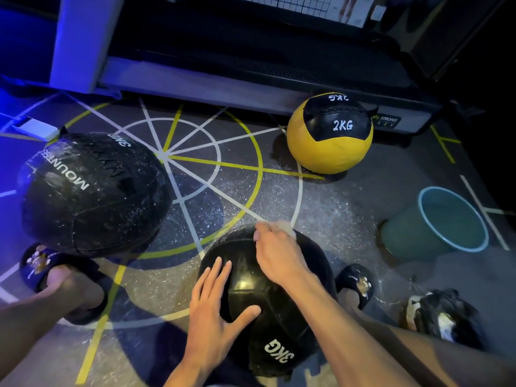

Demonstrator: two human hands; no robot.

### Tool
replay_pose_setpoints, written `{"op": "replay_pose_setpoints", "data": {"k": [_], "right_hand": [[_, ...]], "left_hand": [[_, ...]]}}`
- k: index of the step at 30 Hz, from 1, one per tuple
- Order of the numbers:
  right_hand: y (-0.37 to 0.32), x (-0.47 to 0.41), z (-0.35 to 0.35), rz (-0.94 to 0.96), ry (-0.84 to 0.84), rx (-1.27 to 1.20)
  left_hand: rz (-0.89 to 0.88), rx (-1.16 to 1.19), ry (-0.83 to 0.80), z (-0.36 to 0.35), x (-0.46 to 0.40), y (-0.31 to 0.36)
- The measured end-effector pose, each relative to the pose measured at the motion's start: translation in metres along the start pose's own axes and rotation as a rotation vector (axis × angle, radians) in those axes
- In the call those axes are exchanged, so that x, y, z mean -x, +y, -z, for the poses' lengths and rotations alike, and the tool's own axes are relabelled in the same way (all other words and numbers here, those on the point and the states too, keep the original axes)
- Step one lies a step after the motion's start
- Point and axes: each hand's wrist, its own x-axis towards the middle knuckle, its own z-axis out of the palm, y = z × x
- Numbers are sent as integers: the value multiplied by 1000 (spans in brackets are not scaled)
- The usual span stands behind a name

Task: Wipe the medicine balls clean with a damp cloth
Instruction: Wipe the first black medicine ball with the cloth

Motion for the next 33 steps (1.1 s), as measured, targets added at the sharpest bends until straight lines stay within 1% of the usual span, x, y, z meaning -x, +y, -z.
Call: {"op": "replay_pose_setpoints", "data": {"k": [2,4,6,8,10,11,13,15,16,17,18,22,23,24,26,28,30,31,33], "right_hand": [[22,-4,4,-4,-23,9],[65,-3,13,-135,-44,70],[109,5,24,-321,-76,100],[131,16,33,-442,-94,25],[121,20,36,-478,-26,-85],[104,19,33,-448,20,-127],[55,16,20,-268,72,-160],[8,23,8,-8,-10,-83],[0,27,5,77,-50,-26],[3,27,7,96,-53,-13],[15,26,12,53,-39,-11],[72,20,37,-310,18,-92],[73,22,36,-349,33,-114],[65,22,33,-333,47,-112],[34,19,17,-201,52,-111],[-4,19,5,-30,-22,-107],[-23,17,-3,98,-97,22],[-19,15,-1,112,-95,47],[7,11,8,31,-27,43]], "left_hand": [[8,13,4,2,0,-1],[-4,9,0,2,1,1],[-28,-8,-8,-1,4,3],[-47,-22,-20,-4,7,4],[-75,-52,-28,-9,9,7],[-93,-66,-20,-12,9,10],[-120,-78,6,-17,8,12],[-116,-77,23,-17,5,10],[-103,-82,22,-16,4,8],[-94,-86,13,-15,4,7],[-94,-82,5,-14,4,7],[-117,-88,-1,-14,2,10],[-122,-98,-4,-16,1,11],[-126,-104,-5,-17,0,12],[-137,-119,-10,-20,-1,13],[-144,-124,-18,-20,-2,12],[-131,-125,-31,-17,-3,8],[-131,-126,-34,-16,-3,7],[-134,-126,-44,-14,-5,9]]}}
